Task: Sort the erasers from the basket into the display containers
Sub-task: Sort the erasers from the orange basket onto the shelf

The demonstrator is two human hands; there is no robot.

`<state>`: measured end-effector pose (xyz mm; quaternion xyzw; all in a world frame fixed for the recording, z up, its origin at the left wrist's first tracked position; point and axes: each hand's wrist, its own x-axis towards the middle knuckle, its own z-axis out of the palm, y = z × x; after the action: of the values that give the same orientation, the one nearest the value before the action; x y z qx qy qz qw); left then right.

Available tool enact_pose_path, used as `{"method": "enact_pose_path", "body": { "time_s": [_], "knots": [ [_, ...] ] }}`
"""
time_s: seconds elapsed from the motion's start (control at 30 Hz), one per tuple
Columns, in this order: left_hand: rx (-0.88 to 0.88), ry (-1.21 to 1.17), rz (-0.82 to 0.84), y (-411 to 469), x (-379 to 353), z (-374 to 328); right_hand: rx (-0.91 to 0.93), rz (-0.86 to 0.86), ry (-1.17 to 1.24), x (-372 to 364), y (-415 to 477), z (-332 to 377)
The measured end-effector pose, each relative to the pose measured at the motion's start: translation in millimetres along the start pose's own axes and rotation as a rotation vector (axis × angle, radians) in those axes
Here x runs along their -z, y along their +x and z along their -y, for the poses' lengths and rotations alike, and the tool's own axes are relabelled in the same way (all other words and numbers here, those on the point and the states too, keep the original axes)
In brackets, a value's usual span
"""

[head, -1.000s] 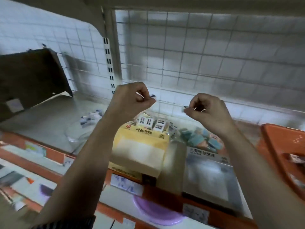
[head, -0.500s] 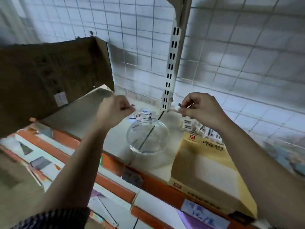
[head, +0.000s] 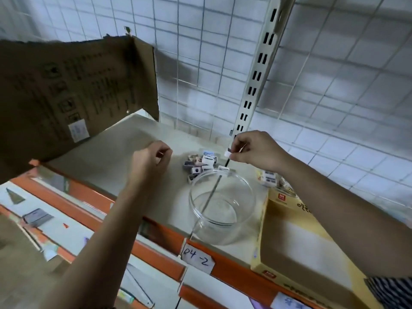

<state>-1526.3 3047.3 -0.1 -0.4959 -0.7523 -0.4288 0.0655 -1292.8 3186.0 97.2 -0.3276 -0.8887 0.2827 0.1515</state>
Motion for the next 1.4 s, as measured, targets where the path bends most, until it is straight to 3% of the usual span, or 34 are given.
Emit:
{"method": "enact_pose_path", "body": {
  "time_s": [0.37, 0.53, 0.63, 0.8, 0.97, 1.4],
  "knots": [
    [0.054, 0.043, 0.026, 11, -10, 8, 0.038, 0.124, 0.086, -36, 23, 20],
    [0.041, 0.047, 0.033, 8, -9, 2, 0.011, 0.071, 0.120, -20, 6, 13],
    [-0.076, 0.076, 0.014, 8, 2, -20, -0.017, 0.007, 0.131, 2, -10, 5],
    [-0.339, 0.061, -0.059, 21, 33, -86, -0.056, -0.058, 0.132, 45, -52, -18],
    [-0.450, 0.044, 0.029, 22, 25, -180, -0.094, -0.165, 0.099, 93, -111, -47],
    [-0.719, -0.205, 0.301, -61, -117, -434, -0.292, -0.531, -0.152, 238, -329, -175]
  ]
}}
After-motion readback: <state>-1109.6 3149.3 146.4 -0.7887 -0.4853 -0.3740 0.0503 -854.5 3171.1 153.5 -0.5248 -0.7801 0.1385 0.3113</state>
